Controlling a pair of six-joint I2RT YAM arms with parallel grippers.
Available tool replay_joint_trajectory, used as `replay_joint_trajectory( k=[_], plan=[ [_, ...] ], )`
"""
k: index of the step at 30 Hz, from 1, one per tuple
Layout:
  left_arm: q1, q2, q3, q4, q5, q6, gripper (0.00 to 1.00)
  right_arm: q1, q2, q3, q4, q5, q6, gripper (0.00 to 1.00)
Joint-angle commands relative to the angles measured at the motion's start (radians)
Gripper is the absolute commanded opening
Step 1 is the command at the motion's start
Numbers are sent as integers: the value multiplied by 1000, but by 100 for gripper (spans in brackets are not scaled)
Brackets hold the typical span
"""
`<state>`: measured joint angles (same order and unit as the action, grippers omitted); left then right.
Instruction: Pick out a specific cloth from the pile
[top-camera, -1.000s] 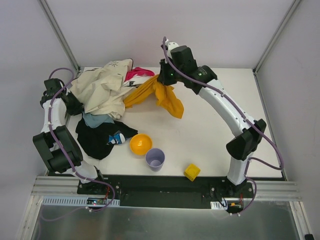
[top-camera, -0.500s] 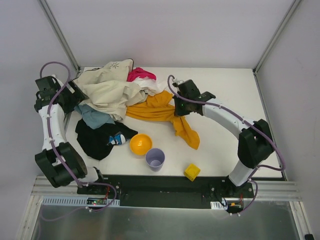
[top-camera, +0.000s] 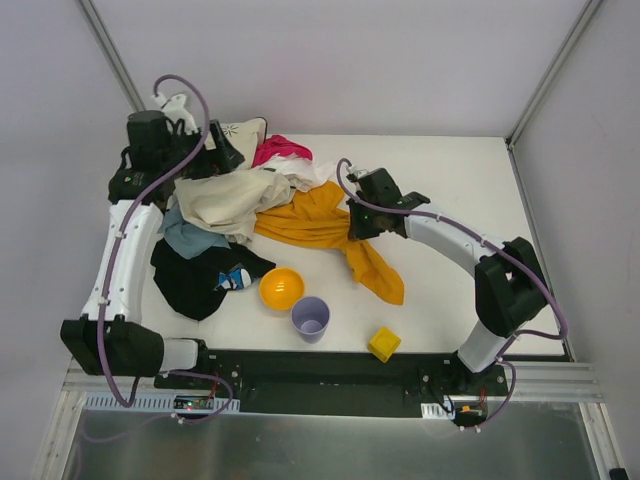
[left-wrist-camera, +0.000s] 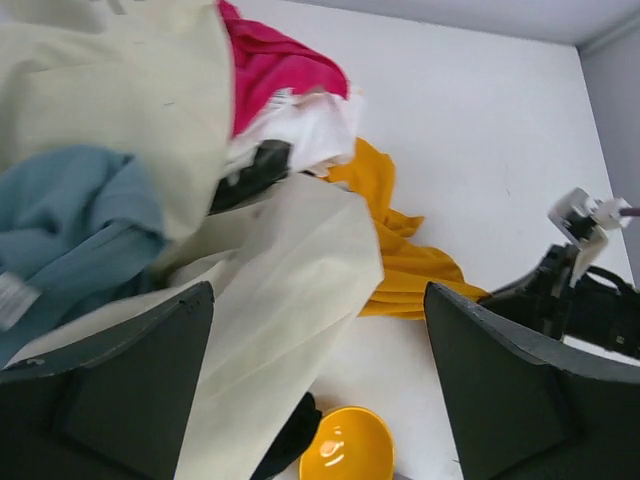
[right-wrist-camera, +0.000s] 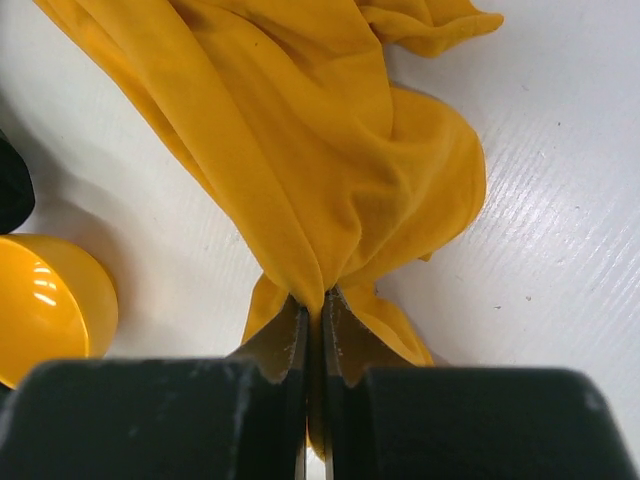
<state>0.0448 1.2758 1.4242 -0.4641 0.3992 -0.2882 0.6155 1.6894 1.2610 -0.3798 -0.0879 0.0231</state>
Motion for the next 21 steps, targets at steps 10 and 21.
replay_joint_trajectory(
  k=[10,21],
  plan=[
    [-424,465,260,62,-5,115,72,-28,-48,-48,51,-35,23,0],
    [-436,795,332,125,-75,77,48,-72,-68,-83,71,-82,40,0]
  ],
)
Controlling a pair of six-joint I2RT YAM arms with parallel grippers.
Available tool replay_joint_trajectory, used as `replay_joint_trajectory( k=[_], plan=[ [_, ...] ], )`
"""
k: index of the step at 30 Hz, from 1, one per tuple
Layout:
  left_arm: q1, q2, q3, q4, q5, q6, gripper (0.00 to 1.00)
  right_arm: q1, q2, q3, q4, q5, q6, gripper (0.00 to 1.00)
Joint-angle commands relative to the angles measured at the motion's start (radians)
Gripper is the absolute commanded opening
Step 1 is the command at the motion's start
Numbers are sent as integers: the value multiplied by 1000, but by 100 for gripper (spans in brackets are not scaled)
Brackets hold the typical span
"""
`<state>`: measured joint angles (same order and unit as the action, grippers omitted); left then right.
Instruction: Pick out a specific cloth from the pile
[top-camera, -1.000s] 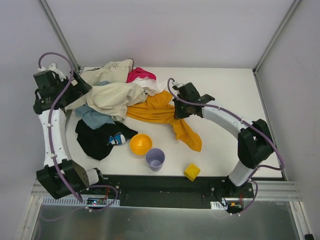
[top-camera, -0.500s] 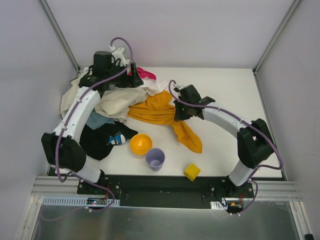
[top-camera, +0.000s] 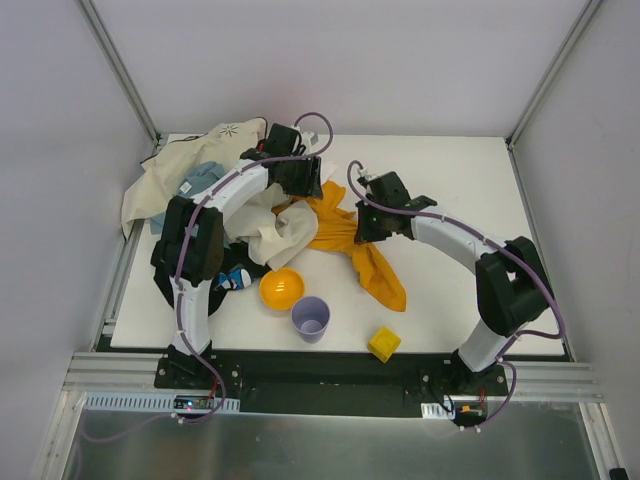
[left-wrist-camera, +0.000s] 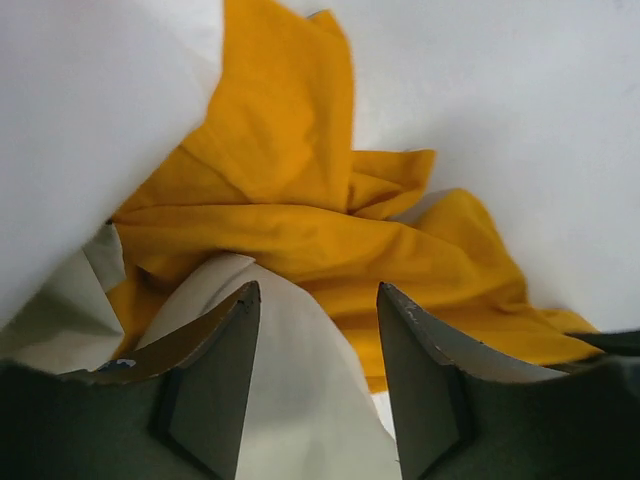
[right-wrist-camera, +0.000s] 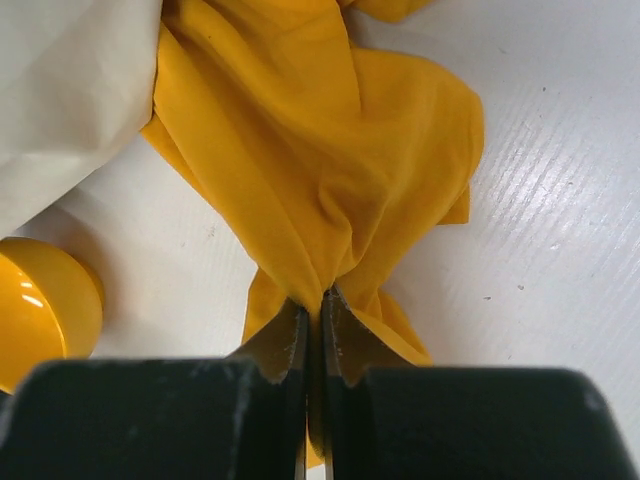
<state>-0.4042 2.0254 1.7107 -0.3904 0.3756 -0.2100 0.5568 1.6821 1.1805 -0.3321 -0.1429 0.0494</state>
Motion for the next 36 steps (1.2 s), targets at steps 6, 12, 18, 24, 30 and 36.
replay_joint_trajectory(
  k=[6,12,18,24,30,36],
  plan=[
    [80,107,61,81,-70,-45,38,-20,-73,-7,25,-47,18,0],
    [182,69,-5,104,-57,-55,34,-28,-97,-7,18,-50,17,0],
    [297,-5,-89,110,-61,-54,31,-47,-116,40,-24,-46,-8,0],
    [396,-76,-175,111,-80,-66,29,-87,-136,148,-96,-38,-40,0],
    [499,-120,-217,110,-78,-66,28,-126,-133,287,-160,-23,-79,0],
    [558,-136,-243,110,-84,-89,27,-173,-136,410,-211,-6,-92,0]
  ],
)
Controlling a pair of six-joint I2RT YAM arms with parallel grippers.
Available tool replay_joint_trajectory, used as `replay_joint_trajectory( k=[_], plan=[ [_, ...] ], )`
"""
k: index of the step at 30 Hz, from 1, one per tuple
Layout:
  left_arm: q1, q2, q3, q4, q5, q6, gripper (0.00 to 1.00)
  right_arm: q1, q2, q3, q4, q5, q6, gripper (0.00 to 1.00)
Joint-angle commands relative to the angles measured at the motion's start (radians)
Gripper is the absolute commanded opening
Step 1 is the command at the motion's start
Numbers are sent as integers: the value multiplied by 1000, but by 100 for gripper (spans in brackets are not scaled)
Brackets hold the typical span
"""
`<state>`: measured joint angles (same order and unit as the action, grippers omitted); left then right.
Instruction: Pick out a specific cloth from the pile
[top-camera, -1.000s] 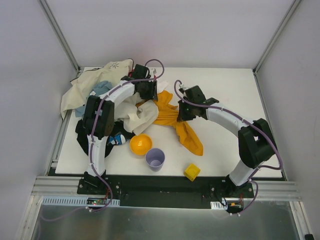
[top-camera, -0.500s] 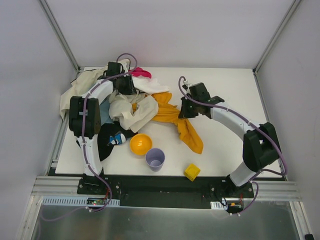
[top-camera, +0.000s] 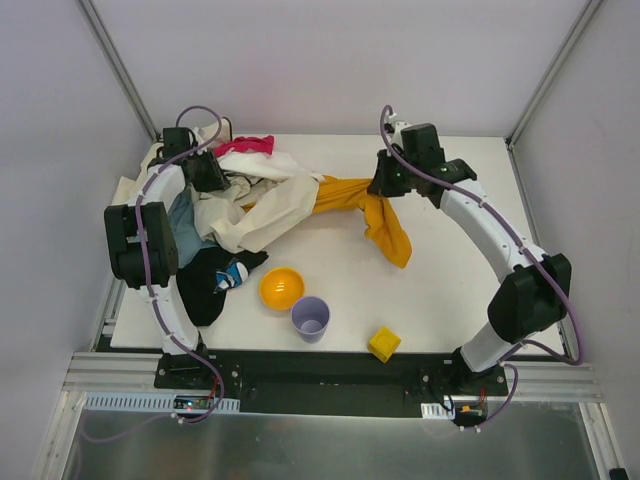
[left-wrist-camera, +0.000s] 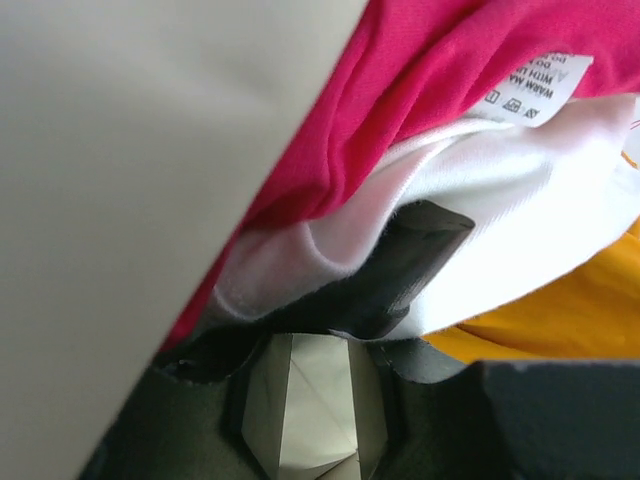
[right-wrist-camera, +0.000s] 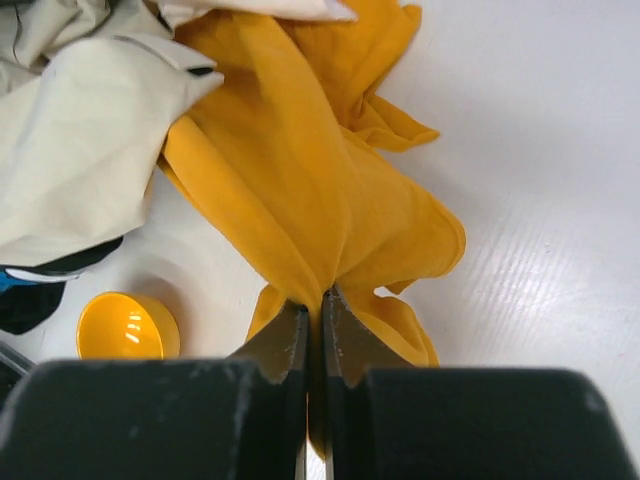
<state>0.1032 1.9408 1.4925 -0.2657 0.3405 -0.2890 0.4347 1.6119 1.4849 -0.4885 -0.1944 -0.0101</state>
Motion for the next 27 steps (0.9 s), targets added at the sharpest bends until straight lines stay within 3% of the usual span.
replay_joint_trajectory(
  k=[1,11,20,27],
  plan=[
    [53,-51,-25,-15,-49,-10,27,-59,-67,126,-61,46,-31,0],
    [67,-40,-28,-21,-44,-18,27,-111,-130,328,-125,99,-67,0],
    [67,-48,-23,-21,-14,-25,28,-145,-236,393,-124,188,-85,1],
    [67,-98,-15,-21,66,-44,35,-148,-274,413,-91,234,-100,0]
  ],
)
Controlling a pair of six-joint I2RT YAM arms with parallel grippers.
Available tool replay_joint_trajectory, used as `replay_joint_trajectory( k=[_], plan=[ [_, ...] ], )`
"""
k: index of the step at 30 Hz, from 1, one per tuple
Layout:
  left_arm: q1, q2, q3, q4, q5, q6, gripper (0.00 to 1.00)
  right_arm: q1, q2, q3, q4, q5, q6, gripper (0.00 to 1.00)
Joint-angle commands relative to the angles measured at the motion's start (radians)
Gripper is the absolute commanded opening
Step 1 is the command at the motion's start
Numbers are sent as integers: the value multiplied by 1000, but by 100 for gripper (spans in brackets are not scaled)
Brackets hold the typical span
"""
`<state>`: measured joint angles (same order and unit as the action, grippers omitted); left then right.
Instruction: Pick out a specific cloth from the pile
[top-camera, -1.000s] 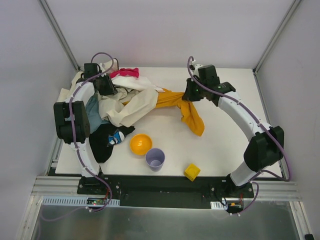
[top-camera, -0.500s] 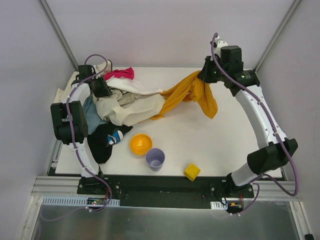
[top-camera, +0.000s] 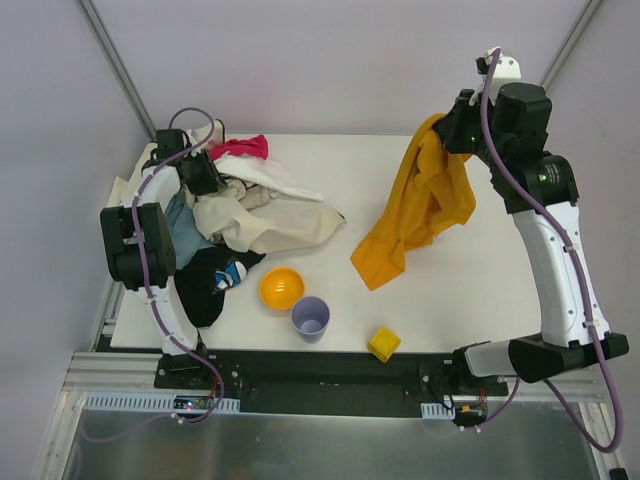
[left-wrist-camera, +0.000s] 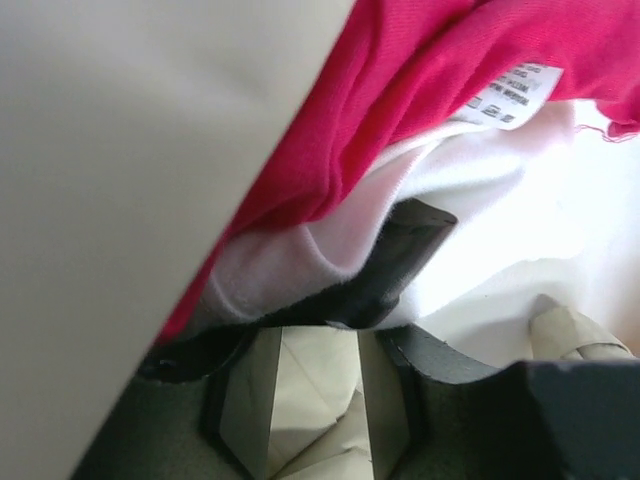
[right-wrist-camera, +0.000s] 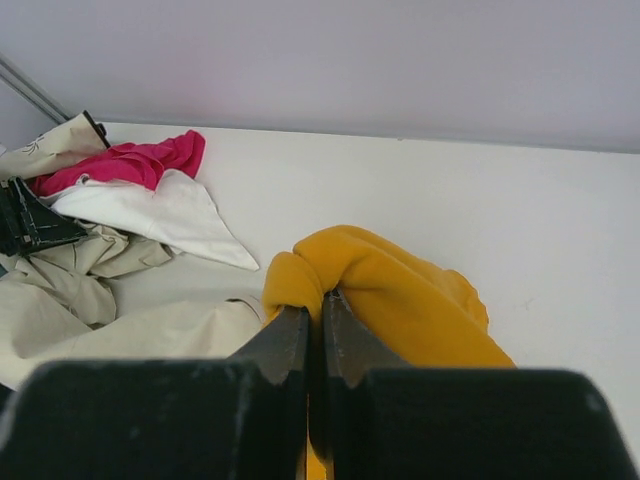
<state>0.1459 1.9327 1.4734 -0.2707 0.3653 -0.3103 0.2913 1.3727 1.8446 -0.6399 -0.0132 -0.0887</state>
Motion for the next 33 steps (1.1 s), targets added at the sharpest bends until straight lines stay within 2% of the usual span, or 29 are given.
replay_joint_trajectory(
  k=[1,3,6,13,15,28,33],
  plan=[
    [24,-106,4,-16,53,-24,36,-4,-38,53,62,58,-23,0],
    [24,-142,4,-15,73,-30,41,-4,-41,53,62,64,-28,1],
    [24,-202,11,-15,133,-47,53,-7,-46,51,63,71,-29,0],
    [6,-345,24,-15,312,-102,94,-14,-46,59,63,85,-36,0],
    [-11,-380,18,-15,352,-107,99,-15,-50,59,63,87,-40,0],
    [-143,-526,-51,-31,458,-92,99,-29,-35,53,52,78,-59,0],
    [-178,-540,-82,-50,457,-76,99,-50,-9,122,14,148,-108,0]
  ],
)
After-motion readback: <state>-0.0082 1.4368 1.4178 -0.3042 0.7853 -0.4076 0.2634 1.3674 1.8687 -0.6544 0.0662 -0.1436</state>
